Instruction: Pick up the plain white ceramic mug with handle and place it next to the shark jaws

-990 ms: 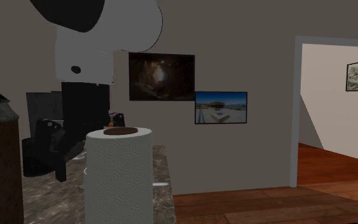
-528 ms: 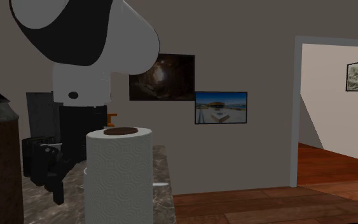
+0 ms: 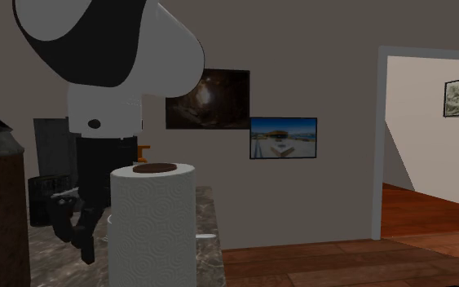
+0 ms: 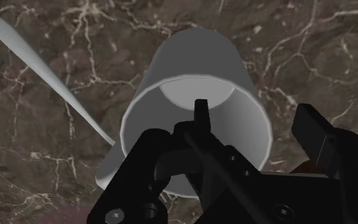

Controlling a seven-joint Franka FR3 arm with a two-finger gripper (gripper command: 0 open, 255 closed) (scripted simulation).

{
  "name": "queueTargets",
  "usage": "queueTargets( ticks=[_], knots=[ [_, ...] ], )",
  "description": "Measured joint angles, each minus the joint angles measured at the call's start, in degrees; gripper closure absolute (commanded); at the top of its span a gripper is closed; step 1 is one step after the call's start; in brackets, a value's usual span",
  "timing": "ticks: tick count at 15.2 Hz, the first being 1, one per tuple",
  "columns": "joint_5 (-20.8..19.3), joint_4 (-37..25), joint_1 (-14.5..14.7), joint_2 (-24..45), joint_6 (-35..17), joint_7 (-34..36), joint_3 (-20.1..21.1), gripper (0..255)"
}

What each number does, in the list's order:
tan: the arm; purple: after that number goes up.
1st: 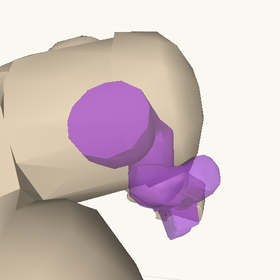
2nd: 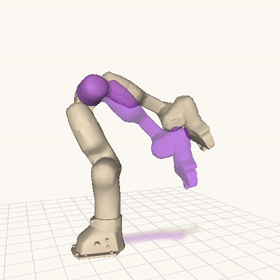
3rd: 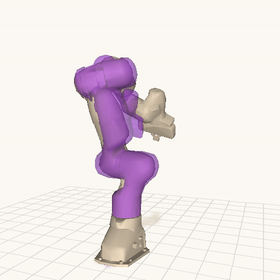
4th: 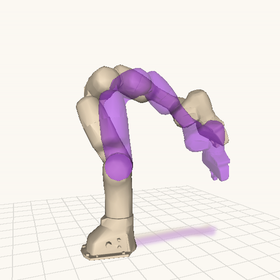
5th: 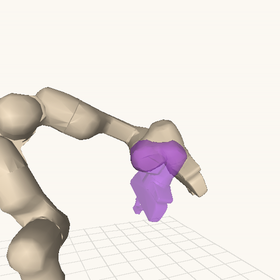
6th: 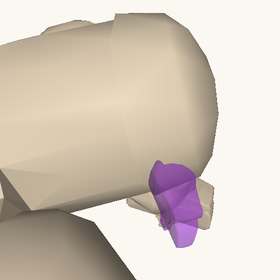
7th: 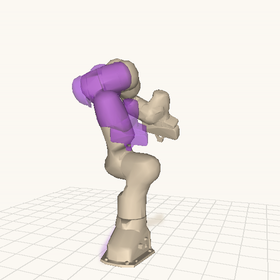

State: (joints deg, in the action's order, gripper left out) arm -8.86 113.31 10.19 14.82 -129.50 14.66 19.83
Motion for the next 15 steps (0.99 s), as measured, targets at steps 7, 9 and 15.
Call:
queueTargets(
  ticks=[7, 9, 15],
  knots=[
    [0.0, 0.0, 0.0, 0.0, 0.01, 0.0, 0.0, 255],
    [0.0, 0.01, 0.0, 0.0, 0.01, 0.0, 0.0, 255],
    [1.14, -1.35, -0.29, -2.09, 3.26, -0.84, 0.34, 255]
  ],
)
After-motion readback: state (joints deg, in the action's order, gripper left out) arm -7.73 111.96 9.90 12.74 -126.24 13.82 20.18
